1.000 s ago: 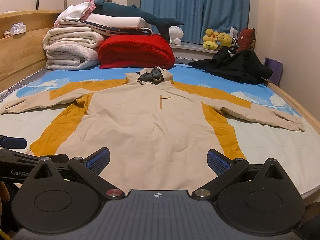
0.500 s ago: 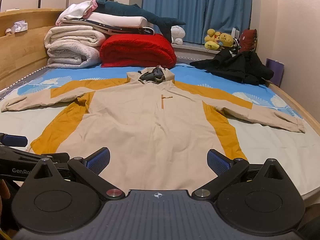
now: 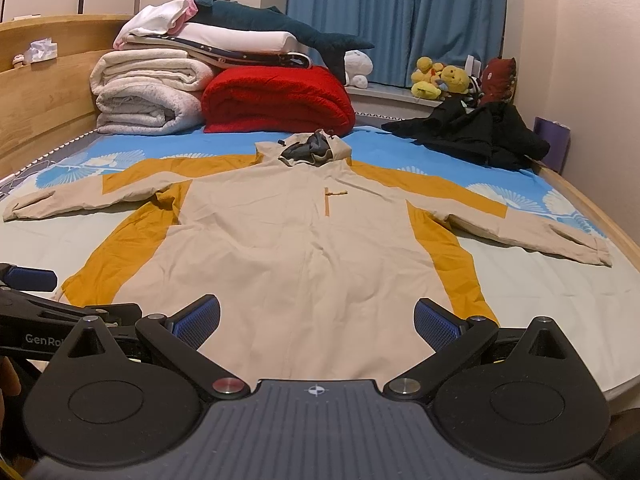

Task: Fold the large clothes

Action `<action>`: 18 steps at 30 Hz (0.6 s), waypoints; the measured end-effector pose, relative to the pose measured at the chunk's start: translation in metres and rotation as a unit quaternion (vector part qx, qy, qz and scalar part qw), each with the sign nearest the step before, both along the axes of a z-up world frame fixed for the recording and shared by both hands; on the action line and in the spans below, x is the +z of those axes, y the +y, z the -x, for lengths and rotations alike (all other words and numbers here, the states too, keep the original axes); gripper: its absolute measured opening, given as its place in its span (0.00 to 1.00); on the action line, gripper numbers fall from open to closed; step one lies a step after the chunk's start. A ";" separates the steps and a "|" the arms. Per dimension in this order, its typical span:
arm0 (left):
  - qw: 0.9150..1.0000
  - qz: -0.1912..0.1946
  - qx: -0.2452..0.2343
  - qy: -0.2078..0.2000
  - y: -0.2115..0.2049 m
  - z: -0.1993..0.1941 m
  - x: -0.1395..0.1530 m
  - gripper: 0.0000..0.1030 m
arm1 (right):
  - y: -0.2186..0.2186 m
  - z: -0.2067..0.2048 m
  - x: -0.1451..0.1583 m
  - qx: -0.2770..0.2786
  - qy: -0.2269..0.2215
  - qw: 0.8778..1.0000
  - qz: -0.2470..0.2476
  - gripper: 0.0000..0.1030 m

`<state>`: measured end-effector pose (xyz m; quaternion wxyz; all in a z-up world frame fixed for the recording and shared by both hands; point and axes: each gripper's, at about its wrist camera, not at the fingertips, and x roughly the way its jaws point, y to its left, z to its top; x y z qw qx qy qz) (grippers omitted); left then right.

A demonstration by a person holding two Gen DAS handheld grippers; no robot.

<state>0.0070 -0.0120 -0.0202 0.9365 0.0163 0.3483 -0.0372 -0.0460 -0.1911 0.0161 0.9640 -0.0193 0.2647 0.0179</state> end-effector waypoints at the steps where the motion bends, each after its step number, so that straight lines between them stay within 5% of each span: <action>1: 1.000 0.000 -0.001 -0.004 0.000 0.000 0.001 0.99 | 0.001 0.001 0.000 -0.001 -0.002 1.000 0.001 0.99; 8: 0.996 -0.032 -0.037 -0.080 0.019 -0.007 0.038 0.49 | -0.022 0.006 0.024 -0.084 -0.100 0.991 0.020 0.98; 14: 0.984 -0.073 -0.104 -0.125 0.050 -0.045 0.063 0.47 | -0.072 -0.010 0.045 -0.098 -0.160 0.980 0.069 0.95; 18: 0.988 -0.083 -0.100 -0.087 0.078 -0.081 0.039 0.48 | -0.112 -0.033 0.046 -0.096 -0.170 0.976 0.101 0.95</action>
